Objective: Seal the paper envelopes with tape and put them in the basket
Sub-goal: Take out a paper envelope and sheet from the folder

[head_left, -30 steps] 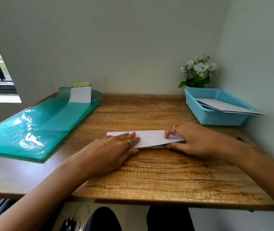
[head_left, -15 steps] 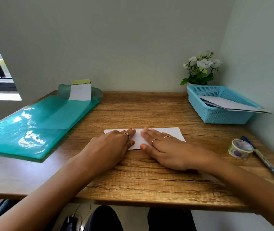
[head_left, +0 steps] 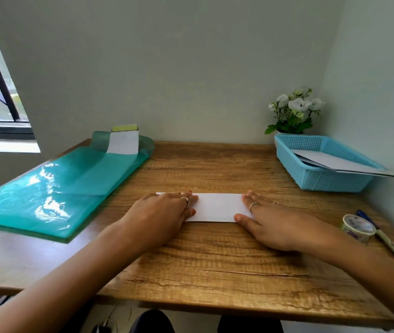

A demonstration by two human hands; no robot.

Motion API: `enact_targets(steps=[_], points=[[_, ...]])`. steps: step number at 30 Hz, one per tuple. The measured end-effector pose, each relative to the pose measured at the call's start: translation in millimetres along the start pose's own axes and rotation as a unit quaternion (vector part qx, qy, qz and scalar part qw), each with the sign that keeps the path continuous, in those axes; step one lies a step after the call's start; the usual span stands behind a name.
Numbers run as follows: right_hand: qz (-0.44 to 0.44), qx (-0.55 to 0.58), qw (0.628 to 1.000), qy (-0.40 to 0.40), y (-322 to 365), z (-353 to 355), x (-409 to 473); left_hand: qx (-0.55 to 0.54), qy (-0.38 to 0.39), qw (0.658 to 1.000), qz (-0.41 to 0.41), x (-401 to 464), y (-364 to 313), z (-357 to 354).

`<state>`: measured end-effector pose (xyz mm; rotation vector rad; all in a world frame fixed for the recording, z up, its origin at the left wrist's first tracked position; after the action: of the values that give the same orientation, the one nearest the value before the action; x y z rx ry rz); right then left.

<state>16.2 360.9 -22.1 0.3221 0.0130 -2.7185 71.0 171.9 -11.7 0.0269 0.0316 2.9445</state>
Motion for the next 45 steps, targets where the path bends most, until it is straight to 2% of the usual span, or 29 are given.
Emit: enact_targets(steps=[7,11,15,18,21,24,28,32,34,38,42,45], points=[[-0.011,-0.008,1.000,-0.012,36.4,14.8,35.9,0.046,-0.008,0.995,0.085,17.1,47.1,2.9],[-0.027,-0.038,0.999,0.016,49.3,33.1,57.6,0.056,-0.028,0.993,0.104,21.1,61.3,3.1],[-0.010,-0.086,0.996,0.020,61.8,57.2,77.8,0.001,-0.051,0.986,0.156,21.9,83.3,-1.7],[0.008,-0.070,0.998,-0.007,74.2,77.1,99.9,-0.041,-0.043,0.980,0.190,21.6,93.9,-6.3],[0.056,0.002,0.998,-0.034,97.6,92.5,132.9,-0.064,-0.037,0.975,0.209,22.2,101.8,-11.7],[0.111,0.132,0.982,-0.073,127.3,102.1,169.1,-0.079,-0.024,0.971,0.226,23.2,109.7,-17.7],[0.146,0.311,0.933,-0.106,159.2,102.9,218.7,-0.105,0.001,0.964,0.246,23.9,115.6,-23.7],[0.113,0.466,0.872,-0.096,175.0,99.1,259.0,-0.101,0.021,0.962,0.252,25.1,116.2,-24.6],[0.100,0.500,0.855,-0.095,178.9,96.7,272.3,-0.100,0.029,0.963,0.250,25.9,116.2,-25.2],[0.077,0.476,0.864,-0.141,186.7,92.6,281.3,-0.106,0.044,0.962,0.249,26.5,115.8,-26.2],[0.059,0.415,0.902,-0.102,201.6,81.2,285.7,-0.108,0.049,0.961,0.250,27.6,115.9,-27.5],[0.064,0.374,0.918,-0.116,210.2,78.0,287.4,-0.111,0.050,0.960,0.252,27.6,115.4,-28.1]])
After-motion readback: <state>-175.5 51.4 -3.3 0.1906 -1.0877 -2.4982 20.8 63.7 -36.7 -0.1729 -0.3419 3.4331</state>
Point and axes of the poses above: each hand's wrist, its own x-axis towards the middle knuckle, its own z-axis out of the back of the hand, y = z × x, the point moved 3 cm from there along x, towards the middle knuckle, and after that the axes turned 6 degrees about -z, right-handed, at the moved point
